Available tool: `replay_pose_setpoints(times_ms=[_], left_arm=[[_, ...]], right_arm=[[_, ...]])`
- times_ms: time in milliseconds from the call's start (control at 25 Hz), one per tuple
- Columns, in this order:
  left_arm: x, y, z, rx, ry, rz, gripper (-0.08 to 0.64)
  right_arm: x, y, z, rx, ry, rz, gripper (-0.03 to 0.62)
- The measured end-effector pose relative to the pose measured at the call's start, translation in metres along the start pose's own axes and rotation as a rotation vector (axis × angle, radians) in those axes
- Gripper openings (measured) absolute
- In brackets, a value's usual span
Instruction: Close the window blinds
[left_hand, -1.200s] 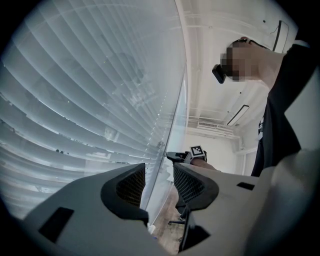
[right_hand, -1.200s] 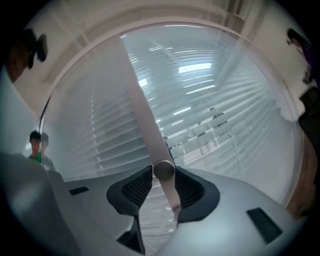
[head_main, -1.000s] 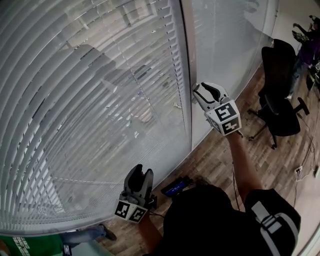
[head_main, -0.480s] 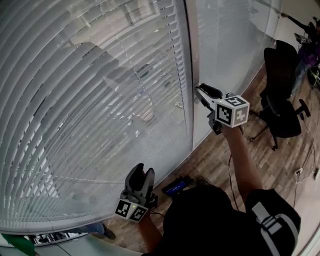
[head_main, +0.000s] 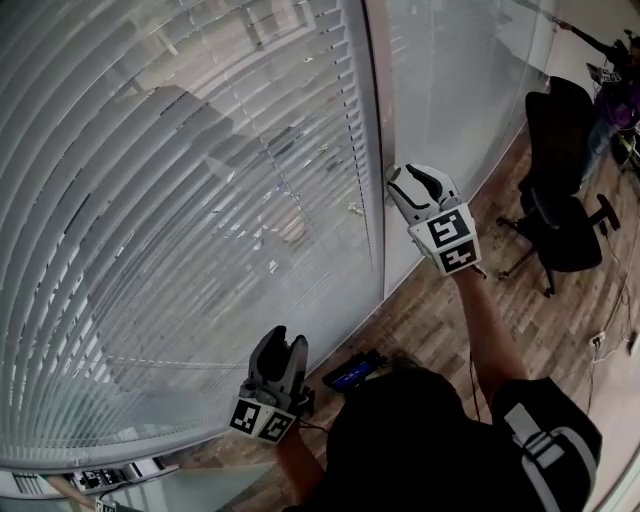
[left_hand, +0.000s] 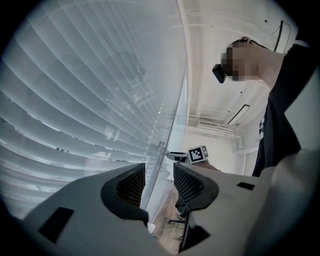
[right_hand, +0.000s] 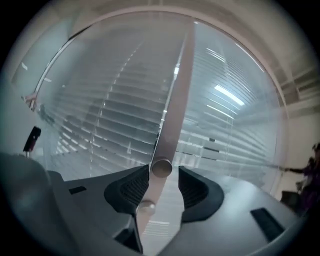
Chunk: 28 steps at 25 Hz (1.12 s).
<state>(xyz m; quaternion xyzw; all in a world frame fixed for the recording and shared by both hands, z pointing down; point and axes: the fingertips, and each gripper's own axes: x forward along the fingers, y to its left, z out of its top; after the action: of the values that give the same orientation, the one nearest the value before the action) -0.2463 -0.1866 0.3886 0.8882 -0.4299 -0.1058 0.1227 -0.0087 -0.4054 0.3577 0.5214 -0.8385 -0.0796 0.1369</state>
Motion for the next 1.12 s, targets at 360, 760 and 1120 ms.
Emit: replay_pose_setpoints(times_ms=[360, 760, 1120], left_arm=[[0.002, -0.001, -0.002, -0.001, 0.004, 0.000, 0.173], [0.007, -0.007, -0.005, 0.000, 0.006, -0.017, 0.173], [0.015, -0.010, -0.007, 0.000, 0.020, -0.020, 0.173]], right_arm=[[0.007, 0.000, 0.003, -0.038, 0.025, -0.013, 0.130], [0.009, -0.005, -0.005, 0.876, -0.103, 0.265, 0.130], [0.005, 0.007, 0.004, -0.157, -0.016, 0.044, 0.144]])
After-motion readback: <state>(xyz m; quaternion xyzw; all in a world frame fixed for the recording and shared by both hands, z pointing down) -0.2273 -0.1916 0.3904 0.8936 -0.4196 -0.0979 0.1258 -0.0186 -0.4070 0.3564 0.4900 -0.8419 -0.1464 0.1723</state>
